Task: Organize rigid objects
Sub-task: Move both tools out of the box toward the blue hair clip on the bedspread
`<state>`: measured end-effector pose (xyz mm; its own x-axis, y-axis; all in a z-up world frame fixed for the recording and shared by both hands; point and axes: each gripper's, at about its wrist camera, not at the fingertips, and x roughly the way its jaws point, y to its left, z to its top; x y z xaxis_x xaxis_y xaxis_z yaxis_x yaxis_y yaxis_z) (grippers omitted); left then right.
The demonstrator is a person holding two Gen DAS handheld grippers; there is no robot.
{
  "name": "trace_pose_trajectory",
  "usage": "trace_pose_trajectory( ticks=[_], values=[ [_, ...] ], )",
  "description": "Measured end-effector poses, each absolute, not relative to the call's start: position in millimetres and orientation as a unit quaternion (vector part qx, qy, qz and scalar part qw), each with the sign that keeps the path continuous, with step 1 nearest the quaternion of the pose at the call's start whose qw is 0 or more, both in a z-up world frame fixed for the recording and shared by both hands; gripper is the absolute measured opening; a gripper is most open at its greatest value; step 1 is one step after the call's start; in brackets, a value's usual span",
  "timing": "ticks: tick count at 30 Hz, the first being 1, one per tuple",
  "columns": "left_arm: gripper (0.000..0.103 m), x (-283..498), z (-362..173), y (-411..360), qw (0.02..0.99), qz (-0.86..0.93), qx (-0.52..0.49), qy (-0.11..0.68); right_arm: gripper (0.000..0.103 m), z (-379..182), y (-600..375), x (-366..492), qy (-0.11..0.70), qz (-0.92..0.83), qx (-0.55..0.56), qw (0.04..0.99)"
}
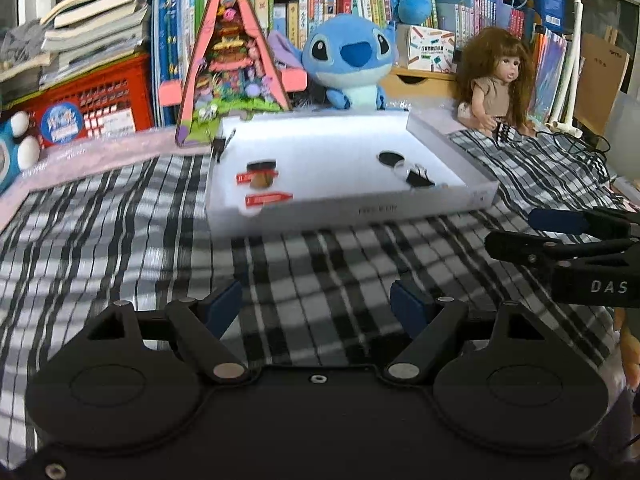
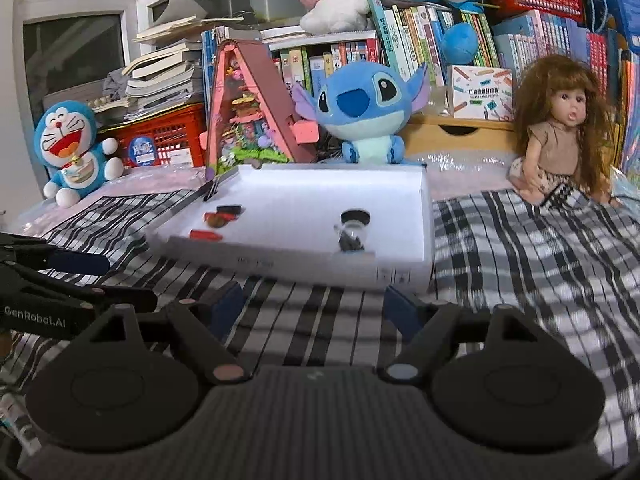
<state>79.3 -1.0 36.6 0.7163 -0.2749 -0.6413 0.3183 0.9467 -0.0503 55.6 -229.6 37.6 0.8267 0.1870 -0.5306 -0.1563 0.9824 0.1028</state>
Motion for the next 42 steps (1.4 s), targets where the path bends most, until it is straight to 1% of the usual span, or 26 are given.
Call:
trace_pose_trajectory(
  ticks=[11, 15, 21, 25, 30, 33, 34, 36, 37, 42],
  values=[
    [0.08, 44, 20, 10, 0.923, -0.166, 0.041, 0.346, 0.089, 31, -225, 11, 0.277, 0.098, 0.026, 0.956],
    [0.077, 36, 17, 7, 0.923, -0.174, 0.054, 0.34, 0.09, 30, -220, -1, 0.274, 0.101, 0.012, 0.956],
    [0.068, 28, 11, -4, 0.922, -0.19, 0.077, 0.329, 0.09, 24, -211, -13, 0.273, 0.108, -0.006, 0.956],
    [0.058, 29, 7, -13, 0.92, -0.193, 0.083, 0.33, 0.09, 21, -209, -19, 0.265, 0.106, -0.01, 0.958],
    [0.055, 34, 3, -22, 0.922, -0.195, 0.074, 0.326, 0.09, 17, -209, -22, 0.27, 0.104, -0.012, 0.957],
    [0.05, 37, 2, -26, 0.924, -0.197, 0.068, 0.322, 0.09, 15, -208, -22, 0.271, 0.103, -0.014, 0.957],
    [0.045, 38, 2, -28, 0.924, -0.196, 0.066, 0.321, 0.09, 15, -208, -22, 0.271, 0.103, -0.015, 0.957],
    [0.033, 40, 1, -30, 0.925, -0.196, 0.059, 0.32, 0.09, 14, -206, -23, 0.27, 0.104, -0.02, 0.957],
    [0.03, 41, 2, -31, 0.926, -0.192, 0.056, 0.319, 0.09, 13, -205, -23, 0.269, 0.104, -0.023, 0.957],
    [0.03, 44, 5, -28, 0.931, -0.176, 0.043, 0.316, 0.09, 10, -201, -22, 0.271, 0.103, -0.025, 0.957]
  ],
)
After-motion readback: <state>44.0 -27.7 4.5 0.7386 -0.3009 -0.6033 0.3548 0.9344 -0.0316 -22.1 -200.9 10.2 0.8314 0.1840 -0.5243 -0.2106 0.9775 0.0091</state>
